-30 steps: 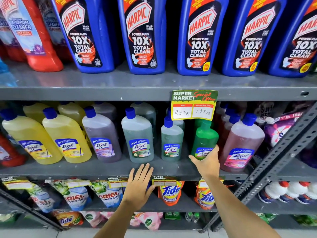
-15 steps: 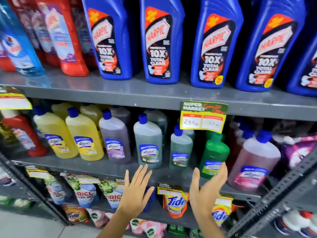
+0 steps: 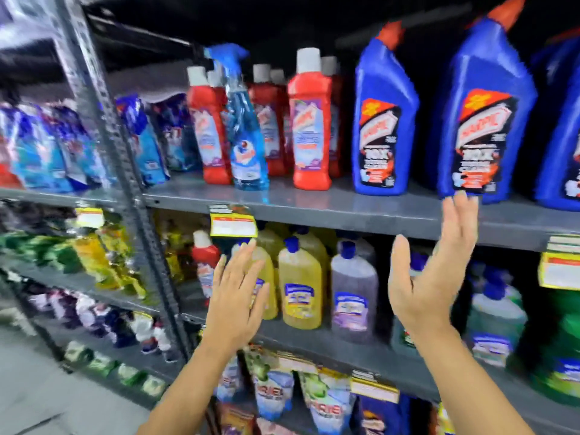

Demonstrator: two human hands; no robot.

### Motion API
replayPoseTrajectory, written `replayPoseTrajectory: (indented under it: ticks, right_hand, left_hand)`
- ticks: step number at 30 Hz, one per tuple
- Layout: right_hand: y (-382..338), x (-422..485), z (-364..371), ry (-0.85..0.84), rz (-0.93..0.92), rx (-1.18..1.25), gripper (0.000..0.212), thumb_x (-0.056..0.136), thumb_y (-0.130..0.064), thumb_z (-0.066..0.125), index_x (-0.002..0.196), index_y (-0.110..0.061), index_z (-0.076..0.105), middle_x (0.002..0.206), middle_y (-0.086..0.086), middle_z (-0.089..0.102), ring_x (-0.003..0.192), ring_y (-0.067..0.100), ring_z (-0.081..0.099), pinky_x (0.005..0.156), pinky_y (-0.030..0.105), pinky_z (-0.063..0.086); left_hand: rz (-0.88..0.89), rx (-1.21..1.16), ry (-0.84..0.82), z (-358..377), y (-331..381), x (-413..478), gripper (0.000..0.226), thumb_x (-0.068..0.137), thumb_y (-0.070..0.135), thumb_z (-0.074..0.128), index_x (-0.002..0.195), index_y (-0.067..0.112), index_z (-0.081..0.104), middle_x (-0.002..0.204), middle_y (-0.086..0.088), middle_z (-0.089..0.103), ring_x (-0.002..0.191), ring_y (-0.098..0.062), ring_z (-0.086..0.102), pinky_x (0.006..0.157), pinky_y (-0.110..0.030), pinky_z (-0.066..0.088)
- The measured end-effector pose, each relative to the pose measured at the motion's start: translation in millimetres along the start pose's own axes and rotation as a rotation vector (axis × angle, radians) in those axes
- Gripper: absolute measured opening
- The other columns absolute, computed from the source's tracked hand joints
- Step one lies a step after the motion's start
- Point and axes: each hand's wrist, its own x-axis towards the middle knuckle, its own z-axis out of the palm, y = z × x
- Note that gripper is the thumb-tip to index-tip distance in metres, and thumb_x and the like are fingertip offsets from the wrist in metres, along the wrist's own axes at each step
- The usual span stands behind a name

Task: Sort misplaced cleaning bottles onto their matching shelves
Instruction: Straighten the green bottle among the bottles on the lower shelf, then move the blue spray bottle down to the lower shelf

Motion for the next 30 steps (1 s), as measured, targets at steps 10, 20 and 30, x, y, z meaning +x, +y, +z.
replayPoseTrajectory:
  ticks: [10, 20, 30]
  right_hand:
    - [-61.6, 3.8, 140.2, -0.13, 0.01, -0.011, 0.056, 0.097, -0.025, 0.051, 0.146, -0.003, 0.037, 0.157, 0.019, 0.032, 0.149, 0.033, 0.021, 0.117, 0.054, 0.023]
    - [-68.4, 64.8, 223.4, -0.267, 0.063, 0.037, 0.058, 0.088, -0.027, 0.054, 0.142, -0.008, 0.043, 0.151, 0.015, 0.038, 0.144, 0.027, 0.03, 0.118, 0.029, 0.024]
    - [-55.9, 133.7, 297.1, -0.553, 0.5, 0.181, 0.1, 0.07, -0.052, 0.08, 0.149, -0.023, 0.027, 0.13, -0.005, 0.053, 0.116, 0.015, 0.056, 0.094, 0.032, 0.049]
  left_hand:
    - [-0.012, 0.108, 0.01, -61.5, -114.7, 46.6, 0.041, 0.1, 0.032, 0.04, 0.131, 0.011, 0.056, 0.154, -0.008, 0.038, 0.138, -0.025, 0.039, 0.116, -0.045, 0.02]
    - [-0.029, 0.157, -0.018, -59.7, -188.8, 98.3, 0.048, 0.101, 0.035, 0.034, 0.138, 0.01, 0.052, 0.151, -0.008, 0.044, 0.144, -0.026, 0.031, 0.116, -0.05, 0.025]
    - [0.048, 0.168, 0.011, -34.6, -225.0, 120.8, 0.047, 0.099, 0.046, 0.036, 0.129, 0.019, 0.061, 0.134, -0.003, 0.061, 0.128, -0.023, 0.051, 0.113, -0.049, 0.02]
